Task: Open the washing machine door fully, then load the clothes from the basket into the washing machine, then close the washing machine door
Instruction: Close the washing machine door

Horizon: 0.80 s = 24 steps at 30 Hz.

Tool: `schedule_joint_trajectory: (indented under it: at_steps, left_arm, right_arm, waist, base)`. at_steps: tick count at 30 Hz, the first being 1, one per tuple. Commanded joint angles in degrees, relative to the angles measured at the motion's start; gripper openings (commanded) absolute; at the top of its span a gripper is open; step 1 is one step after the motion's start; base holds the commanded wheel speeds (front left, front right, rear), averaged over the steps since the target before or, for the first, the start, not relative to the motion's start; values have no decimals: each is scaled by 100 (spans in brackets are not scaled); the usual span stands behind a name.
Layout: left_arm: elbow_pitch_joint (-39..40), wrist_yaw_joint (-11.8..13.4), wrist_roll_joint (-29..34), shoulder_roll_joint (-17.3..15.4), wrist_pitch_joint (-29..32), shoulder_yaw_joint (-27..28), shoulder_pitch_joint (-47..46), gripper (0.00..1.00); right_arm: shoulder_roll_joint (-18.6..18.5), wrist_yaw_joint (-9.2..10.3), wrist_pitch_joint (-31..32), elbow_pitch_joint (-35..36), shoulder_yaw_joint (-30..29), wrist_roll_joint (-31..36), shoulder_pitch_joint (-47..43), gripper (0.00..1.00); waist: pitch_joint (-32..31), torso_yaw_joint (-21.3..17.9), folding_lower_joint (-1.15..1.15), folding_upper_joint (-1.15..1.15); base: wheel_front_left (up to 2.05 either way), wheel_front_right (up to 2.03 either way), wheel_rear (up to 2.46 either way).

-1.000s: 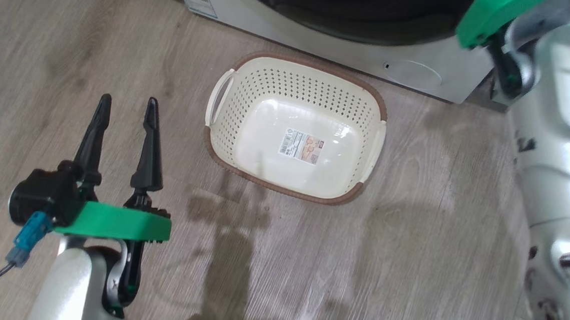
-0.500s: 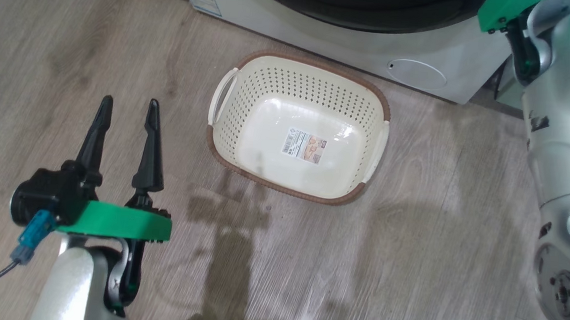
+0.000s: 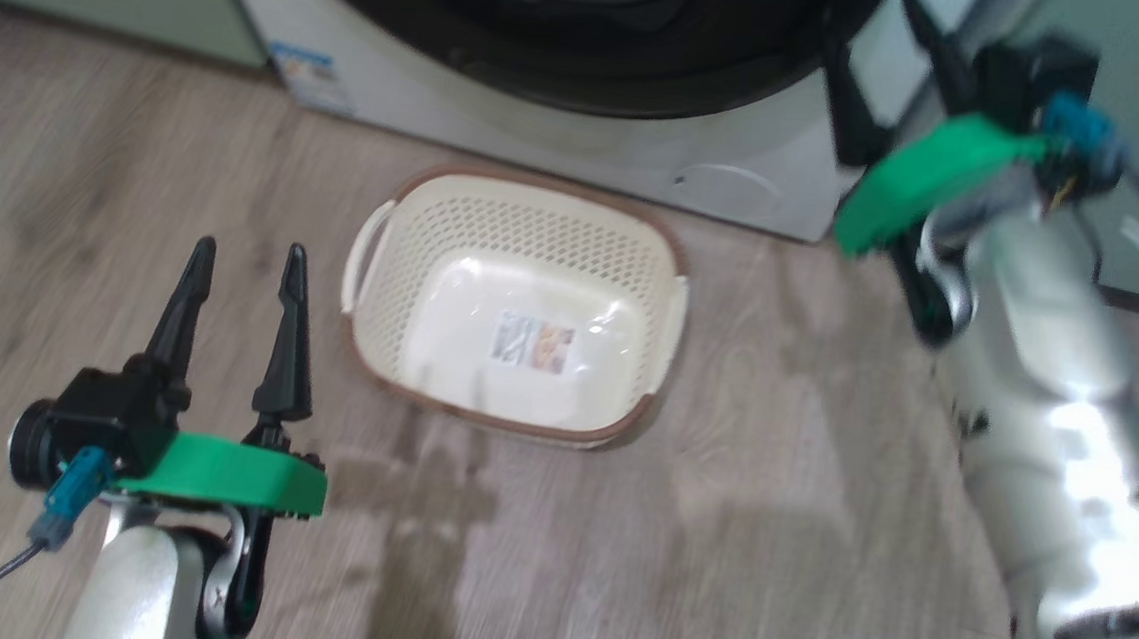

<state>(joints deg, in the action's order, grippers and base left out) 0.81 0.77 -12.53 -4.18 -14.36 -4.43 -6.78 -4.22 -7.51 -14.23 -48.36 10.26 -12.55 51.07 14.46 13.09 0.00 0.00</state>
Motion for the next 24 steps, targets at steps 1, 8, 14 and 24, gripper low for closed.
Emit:
schedule_joint_trajectory:
  at_steps: [1,8,14,24]
  left_arm:
    - [198,45,55,-146,5,215,-37,100]
    - [257,98,124,-258,136,207,125,100]
    - [290,95,219,-380,244,118,315,100]
    - [300,123,257,-377,287,-52,673,100]
  right_arm:
    - [133,2,-63,394,68,-38,-180,100]
    - [134,2,-70,1384,-180,-47,-1465,100]
    - [134,2,126,2590,-507,21,-2795,100]
    - [134,2,664,4159,-828,-28,-4293,100]
  waist:
    - [-253,-292,0,0]
    - [-567,-700,0,0]
    - [-834,-1123,0,0]
    - [-1130,-1513,0,0]
  base:
    - [0,0,0]
    - [0,0,0]
    - [0,0,0]
    - [0,0,0]
